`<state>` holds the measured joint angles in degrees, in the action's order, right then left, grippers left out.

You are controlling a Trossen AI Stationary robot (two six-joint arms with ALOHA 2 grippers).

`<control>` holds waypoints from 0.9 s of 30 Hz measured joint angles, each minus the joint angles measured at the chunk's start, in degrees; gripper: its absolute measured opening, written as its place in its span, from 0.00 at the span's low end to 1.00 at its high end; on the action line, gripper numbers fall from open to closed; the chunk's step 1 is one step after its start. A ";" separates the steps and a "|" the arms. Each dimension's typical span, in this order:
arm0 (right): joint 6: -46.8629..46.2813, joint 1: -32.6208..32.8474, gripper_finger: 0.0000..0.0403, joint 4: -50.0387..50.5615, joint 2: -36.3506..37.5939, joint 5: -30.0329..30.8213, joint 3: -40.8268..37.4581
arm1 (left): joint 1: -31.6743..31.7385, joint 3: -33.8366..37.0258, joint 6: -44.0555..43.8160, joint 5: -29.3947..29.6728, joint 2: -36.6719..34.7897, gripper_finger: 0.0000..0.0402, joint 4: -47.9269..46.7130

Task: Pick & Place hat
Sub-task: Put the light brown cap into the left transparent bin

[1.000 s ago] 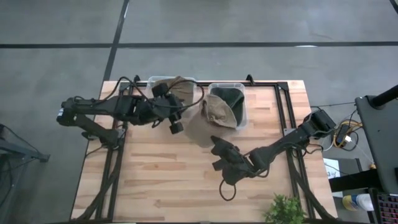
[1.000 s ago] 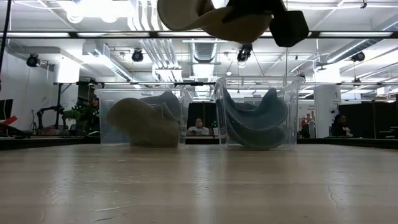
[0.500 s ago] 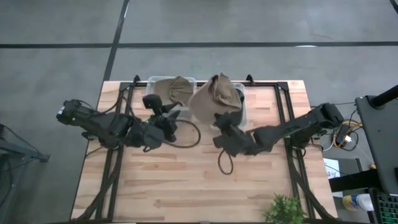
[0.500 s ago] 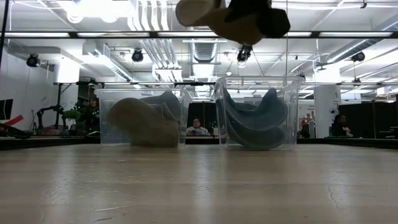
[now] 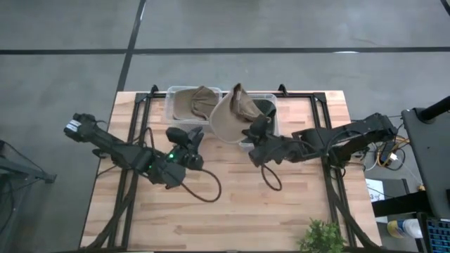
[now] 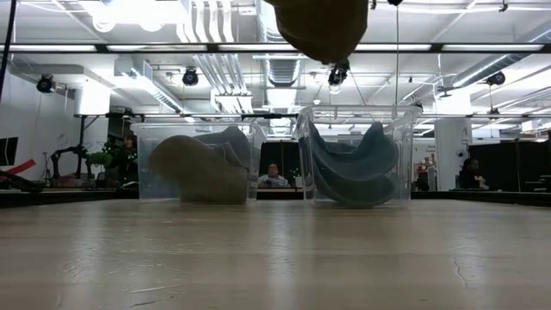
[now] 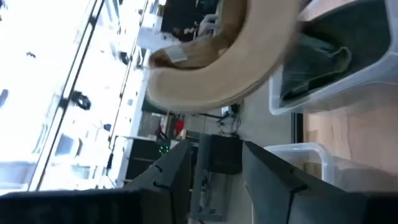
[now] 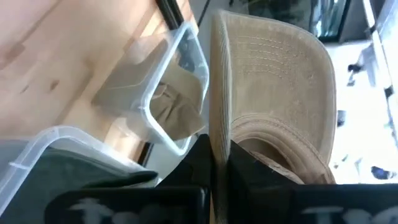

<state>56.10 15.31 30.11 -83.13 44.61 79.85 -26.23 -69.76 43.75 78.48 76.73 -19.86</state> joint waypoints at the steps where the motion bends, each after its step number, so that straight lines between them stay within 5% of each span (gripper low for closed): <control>1: -1.18 -0.17 0.02 0.82 -0.24 -0.02 0.68 | -0.13 0.76 1.89 -0.06 0.00 0.34 2.62; 20: -5.61 -0.33 0.02 7.40 -1.36 -10.63 3.42 | -0.44 3.35 12.98 -15.18 0.46 0.34 8.77; 27: -6.46 -0.33 0.02 8.98 -1.16 -11.02 3.42 | -0.47 5.65 13.95 -15.48 0.48 0.34 7.88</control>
<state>49.64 14.98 39.09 -84.28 33.59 83.26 -26.70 -64.11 57.70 63.00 77.21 -11.98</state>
